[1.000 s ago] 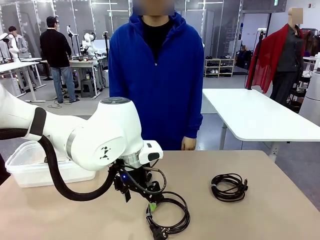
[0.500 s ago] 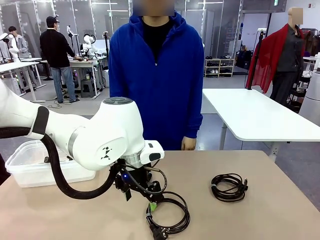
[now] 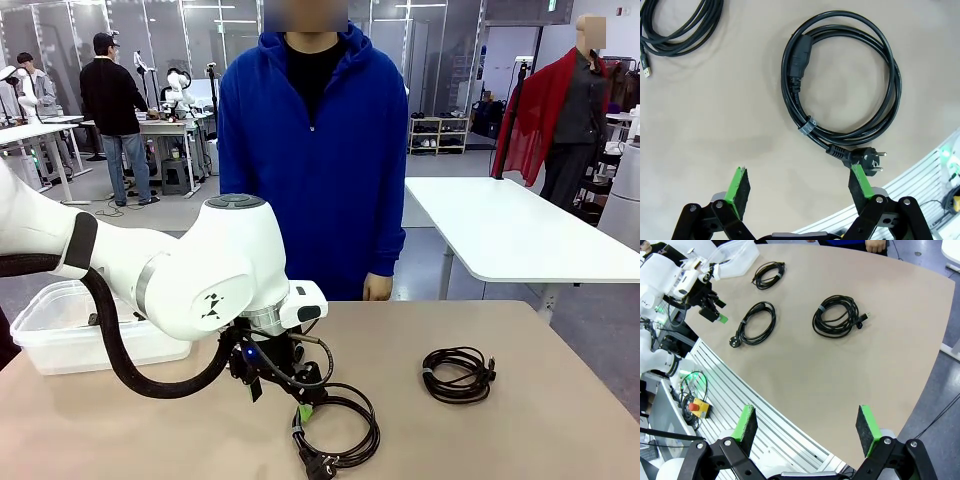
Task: Organize and store the cables.
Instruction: Place the Power Cable into the Organizing box.
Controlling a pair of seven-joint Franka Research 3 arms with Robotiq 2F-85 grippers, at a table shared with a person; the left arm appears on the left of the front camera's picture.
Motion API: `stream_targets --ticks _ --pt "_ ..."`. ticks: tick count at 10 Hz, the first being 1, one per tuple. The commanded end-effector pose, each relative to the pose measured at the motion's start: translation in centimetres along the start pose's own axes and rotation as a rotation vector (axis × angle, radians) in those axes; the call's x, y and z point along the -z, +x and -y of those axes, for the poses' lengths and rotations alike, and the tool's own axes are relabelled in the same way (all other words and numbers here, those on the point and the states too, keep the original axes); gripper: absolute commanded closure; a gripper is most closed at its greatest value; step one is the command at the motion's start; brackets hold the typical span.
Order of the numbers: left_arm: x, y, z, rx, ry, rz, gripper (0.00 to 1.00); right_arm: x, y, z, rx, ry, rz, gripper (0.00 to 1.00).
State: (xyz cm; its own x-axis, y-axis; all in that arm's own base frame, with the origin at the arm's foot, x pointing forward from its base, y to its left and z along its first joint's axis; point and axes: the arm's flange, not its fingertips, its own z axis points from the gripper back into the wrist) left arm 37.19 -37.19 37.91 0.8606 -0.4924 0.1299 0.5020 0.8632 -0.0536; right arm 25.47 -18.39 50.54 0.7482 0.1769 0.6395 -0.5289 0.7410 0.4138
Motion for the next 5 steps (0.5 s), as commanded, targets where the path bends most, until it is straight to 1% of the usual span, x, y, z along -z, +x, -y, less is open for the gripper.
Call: stream_targets --ticks 1,2,3,5 --pt "1.2 0.9 0.5 0.007 0.013 -0.016 0.00 -0.1 -0.1 0.1 -0.017 0.008 0.005 0.00" --pt "2.4 1.2 0.8 -0.013 0.000 -0.007 0.00 -0.1 -0.1 0.1 -0.017 0.008 0.005 0.00" --pt "3.8 1.4 1.0 -0.073 0.042 -0.041 0.00 -0.1 -0.1 0.1 -0.017 0.008 0.005 0.00" --pt "5.0 1.4 1.6 -0.112 0.075 -0.011 0.00 -0.1 -0.1 0.1 -0.017 0.008 0.005 0.00"
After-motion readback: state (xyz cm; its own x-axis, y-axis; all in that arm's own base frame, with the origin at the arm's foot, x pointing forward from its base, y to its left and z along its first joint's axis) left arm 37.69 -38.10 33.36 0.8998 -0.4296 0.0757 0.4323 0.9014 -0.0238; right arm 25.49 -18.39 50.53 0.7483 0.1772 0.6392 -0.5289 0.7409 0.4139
